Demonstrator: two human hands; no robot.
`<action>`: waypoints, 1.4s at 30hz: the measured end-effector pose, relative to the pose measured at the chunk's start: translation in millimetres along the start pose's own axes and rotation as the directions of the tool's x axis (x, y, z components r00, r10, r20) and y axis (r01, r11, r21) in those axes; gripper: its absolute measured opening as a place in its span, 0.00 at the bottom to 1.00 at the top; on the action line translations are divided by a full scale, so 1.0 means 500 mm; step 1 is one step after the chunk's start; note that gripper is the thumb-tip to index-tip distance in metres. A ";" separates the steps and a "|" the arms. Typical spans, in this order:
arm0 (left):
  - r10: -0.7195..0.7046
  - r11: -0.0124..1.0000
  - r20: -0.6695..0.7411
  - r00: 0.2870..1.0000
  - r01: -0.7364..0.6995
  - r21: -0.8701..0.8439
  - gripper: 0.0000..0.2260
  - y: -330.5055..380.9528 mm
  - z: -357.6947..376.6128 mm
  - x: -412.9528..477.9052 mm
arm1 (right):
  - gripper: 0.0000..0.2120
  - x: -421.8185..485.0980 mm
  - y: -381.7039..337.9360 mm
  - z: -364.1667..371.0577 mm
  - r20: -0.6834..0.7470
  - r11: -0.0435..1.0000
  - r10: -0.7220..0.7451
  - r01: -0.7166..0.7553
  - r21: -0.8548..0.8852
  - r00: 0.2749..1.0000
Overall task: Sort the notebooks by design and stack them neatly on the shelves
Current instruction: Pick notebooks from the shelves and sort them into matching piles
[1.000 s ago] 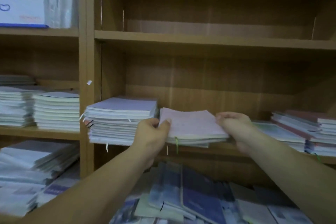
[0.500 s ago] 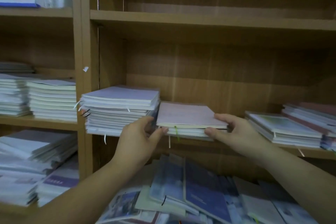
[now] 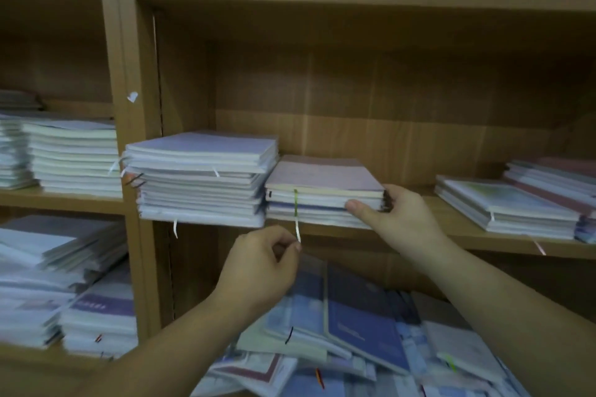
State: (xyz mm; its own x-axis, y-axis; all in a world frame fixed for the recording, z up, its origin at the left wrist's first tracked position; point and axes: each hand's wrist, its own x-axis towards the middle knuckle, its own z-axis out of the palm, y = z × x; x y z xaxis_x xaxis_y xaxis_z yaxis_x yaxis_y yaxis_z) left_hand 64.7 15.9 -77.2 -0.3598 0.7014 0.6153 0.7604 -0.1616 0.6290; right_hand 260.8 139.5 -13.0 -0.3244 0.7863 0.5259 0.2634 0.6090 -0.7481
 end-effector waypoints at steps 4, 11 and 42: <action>-0.011 1.000 0.183 0.983 0.014 -0.019 0.03 -0.028 0.050 -0.054 | 0.17 -0.097 0.042 -0.009 -0.210 0.985 -0.106 0.074 -0.153 0.972; -0.287 0.957 0.438 0.852 0.274 0.093 0.18 -0.103 0.205 -0.151 | 0.15 -0.232 0.242 0.026 0.180 0.927 0.304 -0.247 -0.281 0.936; -0.394 0.919 0.164 0.905 0.389 0.063 0.05 -0.187 0.321 -0.137 | 0.35 -0.221 0.434 0.185 0.422 0.875 0.234 -0.001 -0.484 0.876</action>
State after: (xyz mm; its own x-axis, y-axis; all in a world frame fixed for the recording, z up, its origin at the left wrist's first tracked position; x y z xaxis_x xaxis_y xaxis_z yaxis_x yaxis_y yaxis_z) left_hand 105.0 94.5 -254.5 -0.5363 0.8117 0.2313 0.5933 0.1677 0.7873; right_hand 269.5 175.1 -270.7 -0.6059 0.7872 0.1148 0.6703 0.5829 -0.4593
